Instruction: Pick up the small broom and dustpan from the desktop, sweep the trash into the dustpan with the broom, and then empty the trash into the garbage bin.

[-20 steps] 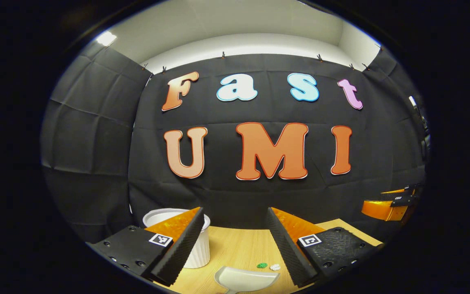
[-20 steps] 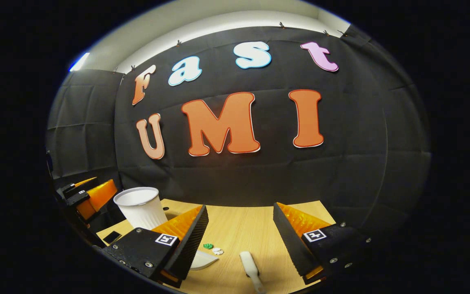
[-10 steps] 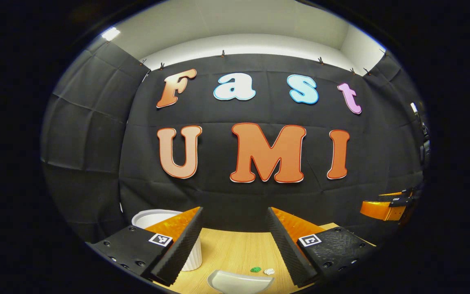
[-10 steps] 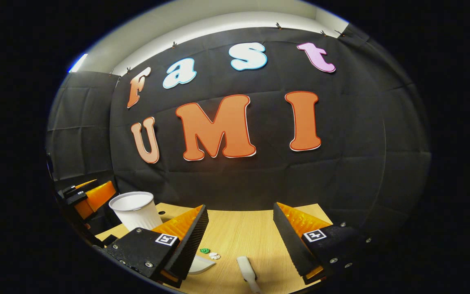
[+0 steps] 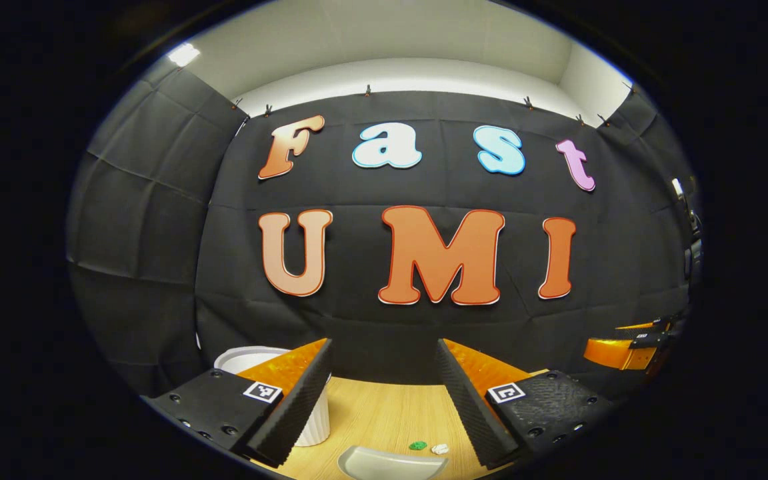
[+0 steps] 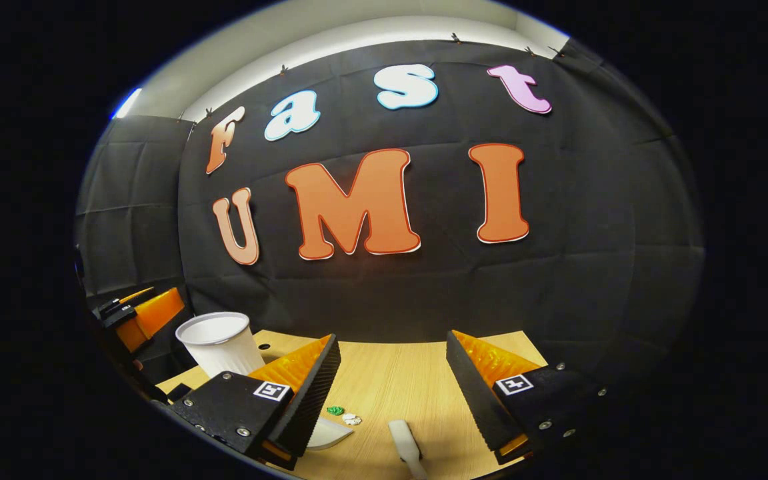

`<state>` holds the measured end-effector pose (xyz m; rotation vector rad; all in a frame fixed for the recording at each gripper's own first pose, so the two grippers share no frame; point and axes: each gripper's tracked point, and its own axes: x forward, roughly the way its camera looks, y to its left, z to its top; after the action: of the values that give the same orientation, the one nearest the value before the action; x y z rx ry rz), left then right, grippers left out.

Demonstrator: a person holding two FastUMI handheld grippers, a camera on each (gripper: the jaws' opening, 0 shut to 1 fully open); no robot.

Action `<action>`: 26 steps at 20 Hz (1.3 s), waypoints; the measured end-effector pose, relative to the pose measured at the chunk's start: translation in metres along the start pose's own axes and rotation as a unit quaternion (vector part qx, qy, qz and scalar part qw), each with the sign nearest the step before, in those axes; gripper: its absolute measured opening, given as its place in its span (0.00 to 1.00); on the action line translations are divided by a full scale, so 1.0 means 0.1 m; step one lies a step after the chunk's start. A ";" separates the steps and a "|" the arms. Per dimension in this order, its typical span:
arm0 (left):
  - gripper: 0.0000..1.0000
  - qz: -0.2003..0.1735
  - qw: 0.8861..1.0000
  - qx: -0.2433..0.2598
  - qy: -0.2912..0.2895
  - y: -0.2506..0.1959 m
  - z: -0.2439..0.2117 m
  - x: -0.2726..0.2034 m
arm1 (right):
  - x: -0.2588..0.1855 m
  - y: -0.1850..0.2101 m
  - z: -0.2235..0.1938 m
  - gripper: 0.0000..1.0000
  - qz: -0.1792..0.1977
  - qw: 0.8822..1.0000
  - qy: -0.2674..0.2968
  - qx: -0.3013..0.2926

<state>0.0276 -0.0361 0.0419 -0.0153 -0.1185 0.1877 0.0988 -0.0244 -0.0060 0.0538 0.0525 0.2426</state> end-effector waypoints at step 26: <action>0.96 -0.058 0.973 0.037 0.219 0.20 -1.35 0.00 | -0.09 -0.17 -0.31 0.96 -0.021 0.999 0.041 -0.010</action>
<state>0.0402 -0.0173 -0.0928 0.0238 0.3274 0.0674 0.0921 -0.0414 -0.0374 0.0238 0.1323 0.2031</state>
